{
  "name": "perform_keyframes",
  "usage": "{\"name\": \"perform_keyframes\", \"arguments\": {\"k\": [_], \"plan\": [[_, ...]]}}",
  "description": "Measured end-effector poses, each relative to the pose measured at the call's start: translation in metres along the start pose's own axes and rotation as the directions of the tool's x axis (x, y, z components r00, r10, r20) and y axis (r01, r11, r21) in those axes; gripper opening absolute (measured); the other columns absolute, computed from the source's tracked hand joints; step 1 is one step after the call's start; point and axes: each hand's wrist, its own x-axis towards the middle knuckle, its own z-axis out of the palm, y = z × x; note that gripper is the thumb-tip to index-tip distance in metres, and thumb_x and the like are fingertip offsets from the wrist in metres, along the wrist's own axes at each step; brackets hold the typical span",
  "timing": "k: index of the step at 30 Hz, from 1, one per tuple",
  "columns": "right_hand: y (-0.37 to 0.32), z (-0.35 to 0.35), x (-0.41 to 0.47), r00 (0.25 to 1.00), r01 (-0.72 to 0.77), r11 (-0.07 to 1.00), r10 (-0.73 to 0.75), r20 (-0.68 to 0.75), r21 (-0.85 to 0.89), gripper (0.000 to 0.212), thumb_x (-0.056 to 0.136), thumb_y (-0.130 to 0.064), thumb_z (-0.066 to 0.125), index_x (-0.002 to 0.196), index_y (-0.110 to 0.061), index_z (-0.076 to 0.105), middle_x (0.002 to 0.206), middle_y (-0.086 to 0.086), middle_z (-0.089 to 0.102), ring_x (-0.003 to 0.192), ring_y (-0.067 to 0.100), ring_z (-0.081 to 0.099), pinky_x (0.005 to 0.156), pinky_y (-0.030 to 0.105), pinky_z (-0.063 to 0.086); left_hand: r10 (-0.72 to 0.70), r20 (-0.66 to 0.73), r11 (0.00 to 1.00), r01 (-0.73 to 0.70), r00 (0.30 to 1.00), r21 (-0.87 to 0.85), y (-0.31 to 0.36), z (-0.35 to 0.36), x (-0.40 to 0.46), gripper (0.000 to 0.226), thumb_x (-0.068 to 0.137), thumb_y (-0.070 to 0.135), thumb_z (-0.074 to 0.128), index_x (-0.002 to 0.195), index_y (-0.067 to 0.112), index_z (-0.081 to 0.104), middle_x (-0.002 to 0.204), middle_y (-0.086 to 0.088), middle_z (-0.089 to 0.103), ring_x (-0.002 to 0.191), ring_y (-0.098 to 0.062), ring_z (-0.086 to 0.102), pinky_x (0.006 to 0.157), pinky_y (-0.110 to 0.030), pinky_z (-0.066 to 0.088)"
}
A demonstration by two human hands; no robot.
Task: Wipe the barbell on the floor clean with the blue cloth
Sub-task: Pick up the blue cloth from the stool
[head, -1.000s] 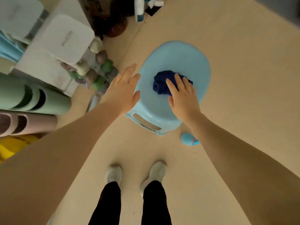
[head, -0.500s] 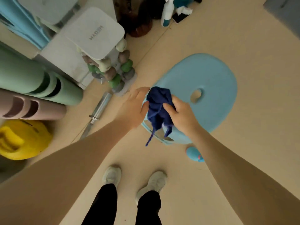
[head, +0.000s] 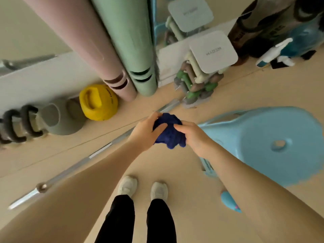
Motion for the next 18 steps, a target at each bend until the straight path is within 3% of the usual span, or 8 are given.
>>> {"name": "perform_keyframes", "arguments": {"k": [3, 6, 8, 10, 12, 14, 16, 18], "plan": [[-0.005, 0.052, 0.009, 0.991, -0.015, 0.998, 0.023, 0.134, -0.059, 0.021, 0.095, -0.015, 0.043, 0.098, -0.016, 0.063, 0.074, 0.005, 0.058, 0.056, 0.015, 0.046, 0.05, 0.026, 0.025, -0.039, -0.119, 0.999, 0.042, 0.992, 0.02, -0.041, -0.031, -0.037, 0.027, 0.093, 0.018, 0.052, 0.118, 0.01, 0.048, 0.093, 0.001, 0.056, 0.078, -0.024, 0.055, 0.069, -0.027, 0.043], [-0.01, 0.106, 0.01, 0.97, -0.043, 0.997, 0.057, 0.238, -0.064, 0.022, 0.095, -0.015, 0.045, 0.109, -0.012, 0.061, 0.084, 0.005, 0.065, 0.062, 0.008, 0.062, 0.052, 0.019, 0.043, -0.091, -0.217, 0.996, 0.088, 0.972, -0.023, -0.089, -0.051, -0.078, 0.015, 0.092, 0.015, 0.054, 0.104, 0.005, 0.05, 0.087, -0.001, 0.054, 0.077, -0.023, 0.048, 0.066, -0.022, 0.031], [-0.008, 0.138, 0.012, 0.972, -0.035, 0.992, 0.062, 0.229, -0.121, 0.018, 0.094, -0.023, 0.049, 0.099, -0.013, 0.063, 0.09, 0.011, 0.067, 0.076, 0.02, 0.063, 0.065, 0.026, 0.047, -0.113, -0.237, 0.993, 0.105, 0.965, -0.045, -0.119, -0.059, -0.106, 0.011, 0.092, 0.012, 0.056, 0.089, 0.01, 0.046, 0.082, -0.002, 0.052, 0.075, -0.024, 0.046, 0.062, -0.02, 0.027], [-0.002, 0.17, 0.012, 0.972, -0.063, 0.978, 0.105, 0.208, -0.2, 0.021, 0.093, -0.032, 0.05, 0.089, -0.016, 0.064, 0.086, 0.013, 0.067, 0.075, 0.027, 0.063, 0.066, 0.03, 0.046, -0.121, -0.247, 0.992, 0.108, 0.961, -0.069, -0.148, -0.065, -0.132, 0.016, 0.09, 0.01, 0.058, 0.085, 0.014, 0.043, 0.082, 0.0, 0.051, 0.075, -0.022, 0.045, 0.064, -0.019, 0.027], [0.01, 0.203, 0.01, 0.982, -0.089, 0.956, 0.131, 0.136, -0.279, 0.022, 0.094, -0.032, 0.048, 0.091, -0.017, 0.063, 0.091, 0.014, 0.067, 0.083, 0.03, 0.063, 0.07, 0.033, 0.049, -0.144, -0.263, 0.985, 0.112, 0.954, -0.133, -0.173, -0.073, -0.157, 0.012, 0.088, 0.009, 0.062, 0.086, 0.014, 0.051, 0.084, 0.004, 0.053, 0.078, -0.018, 0.048, 0.071, -0.019, 0.034], [0.022, 0.241, 0.004, 0.995, -0.065, 0.934, 0.085, 0.043, -0.353, 0.022, 0.095, -0.024, 0.044, 0.098, -0.014, 0.063, 0.106, 0.015, 0.066, 0.098, 0.031, 0.061, 0.085, 0.04, 0.047, -0.179, -0.275, 0.97, 0.123, 0.945, -0.209, -0.199, -0.088, -0.182, 0.007, 0.086, 0.01, 0.064, 0.089, 0.011, 0.059, 0.084, 0.01, 0.057, 0.077, -0.01, 0.052, 0.077, -0.018, 0.04], [0.032, 0.287, -0.007, 0.998, -0.046, 0.925, 0.056, 0.014, -0.377, 0.026, 0.097, -0.022, 0.038, 0.103, -0.011, 0.062, 0.101, 0.011, 0.065, 0.087, 0.025, 0.06, 0.073, 0.036, 0.049, -0.193, -0.254, 0.96, 0.13, 0.948, -0.246, -0.229, -0.109, -0.213, 0.01, 0.085, 0.01, 0.065, 0.085, 0.016, 0.057, 0.084, 0.008, 0.061, 0.074, -0.008, 0.054, 0.075, -0.017, 0.04], [0.041, 0.34, -0.017, 1.0, -0.002, 0.904, 0.01, 0.017, -0.427, 0.026, 0.099, -0.02, 0.034, 0.093, -0.012, 0.058, 0.089, 0.009, 0.059, 0.064, 0.014, 0.048, 0.052, 0.025, 0.033, -0.188, -0.238, 0.96, 0.128, 0.953, -0.249, -0.265, -0.13, -0.248, 0.011, 0.084, 0.008, 0.064, 0.084, 0.015, 0.057, 0.091, -0.003, 0.066, 0.078, -0.019, 0.056, 0.078, -0.028, 0.044]]}}
